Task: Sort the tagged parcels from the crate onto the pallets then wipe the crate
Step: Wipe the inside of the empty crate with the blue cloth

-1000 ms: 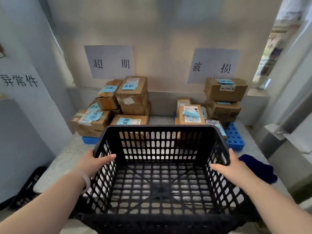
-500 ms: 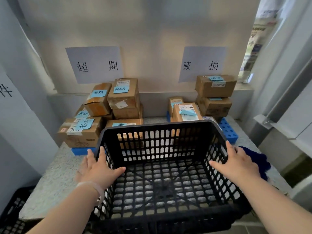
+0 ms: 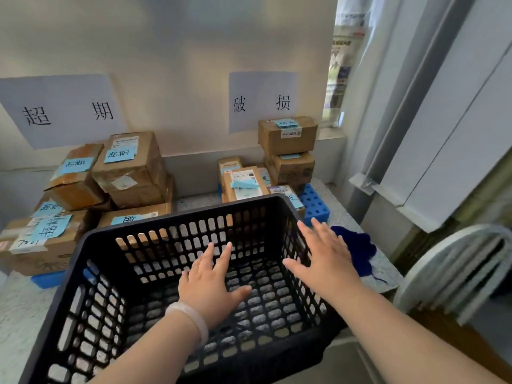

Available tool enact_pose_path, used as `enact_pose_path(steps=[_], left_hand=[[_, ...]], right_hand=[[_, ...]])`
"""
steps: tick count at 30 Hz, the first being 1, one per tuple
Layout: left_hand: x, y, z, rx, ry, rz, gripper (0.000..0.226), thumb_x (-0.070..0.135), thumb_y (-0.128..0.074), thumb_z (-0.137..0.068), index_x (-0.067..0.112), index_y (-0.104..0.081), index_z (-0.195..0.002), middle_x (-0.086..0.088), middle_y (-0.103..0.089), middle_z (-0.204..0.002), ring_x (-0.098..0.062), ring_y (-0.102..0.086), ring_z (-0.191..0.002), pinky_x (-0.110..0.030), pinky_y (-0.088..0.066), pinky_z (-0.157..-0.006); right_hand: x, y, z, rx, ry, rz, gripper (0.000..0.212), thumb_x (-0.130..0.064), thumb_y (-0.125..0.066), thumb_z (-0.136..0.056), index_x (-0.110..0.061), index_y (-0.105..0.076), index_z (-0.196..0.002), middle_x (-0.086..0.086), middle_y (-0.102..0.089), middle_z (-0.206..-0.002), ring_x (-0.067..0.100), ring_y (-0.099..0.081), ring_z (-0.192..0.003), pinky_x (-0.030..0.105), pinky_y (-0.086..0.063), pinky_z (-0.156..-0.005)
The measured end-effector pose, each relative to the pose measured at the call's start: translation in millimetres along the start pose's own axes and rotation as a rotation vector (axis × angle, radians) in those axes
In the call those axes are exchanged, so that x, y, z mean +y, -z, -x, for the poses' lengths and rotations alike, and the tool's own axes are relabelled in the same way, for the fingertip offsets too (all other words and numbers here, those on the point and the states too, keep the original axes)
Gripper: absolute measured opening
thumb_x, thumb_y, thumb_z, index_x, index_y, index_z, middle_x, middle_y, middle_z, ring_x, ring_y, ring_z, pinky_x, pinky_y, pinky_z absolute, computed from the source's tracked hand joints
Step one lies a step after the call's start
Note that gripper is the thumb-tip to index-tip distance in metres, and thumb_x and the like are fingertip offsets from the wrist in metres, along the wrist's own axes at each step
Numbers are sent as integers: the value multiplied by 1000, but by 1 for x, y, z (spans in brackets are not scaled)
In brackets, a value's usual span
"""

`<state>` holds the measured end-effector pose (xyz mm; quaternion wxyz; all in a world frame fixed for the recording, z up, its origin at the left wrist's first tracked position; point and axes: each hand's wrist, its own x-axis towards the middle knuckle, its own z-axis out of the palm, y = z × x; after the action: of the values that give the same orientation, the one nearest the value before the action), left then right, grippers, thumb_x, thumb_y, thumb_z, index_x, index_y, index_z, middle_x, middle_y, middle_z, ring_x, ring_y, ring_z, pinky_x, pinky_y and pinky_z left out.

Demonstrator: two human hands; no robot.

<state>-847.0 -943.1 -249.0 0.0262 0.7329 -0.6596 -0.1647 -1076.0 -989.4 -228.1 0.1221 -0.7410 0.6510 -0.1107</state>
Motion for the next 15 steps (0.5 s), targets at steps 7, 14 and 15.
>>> enact_pose_path(steps=[7, 14, 15], left_hand=[[65, -17, -39, -12, 23, 11, 91, 77, -41, -86, 43, 9, -154, 3, 3, -166, -22, -5, -152, -48, -17, -121], [108, -39, -65, -37, 158, -12, 87, 78, -35, -86, 44, 5, -154, 3, -2, -165, -21, -10, -151, -48, -20, -120], [109, -41, -67, -47, 201, -7, 86, 78, -34, -86, 45, 5, -154, 4, -2, -165, -22, -10, -151, -48, -20, -120]], right_hand=[[108, 17, -51, -23, -230, -172, 74, -57, -50, -93, -29, -19, -154, -2, -28, -158, 21, -29, -143, 46, -32, -114], [190, -45, -95, -375, -243, 53, 89, -66, -49, -88, -27, -8, -157, 2, -10, -164, 23, -12, -149, 43, -22, -119], [197, -52, -101, -409, -235, 77, 90, -66, -49, -88, -28, -6, -157, 3, -7, -164, 24, -9, -150, 44, -20, -119]])
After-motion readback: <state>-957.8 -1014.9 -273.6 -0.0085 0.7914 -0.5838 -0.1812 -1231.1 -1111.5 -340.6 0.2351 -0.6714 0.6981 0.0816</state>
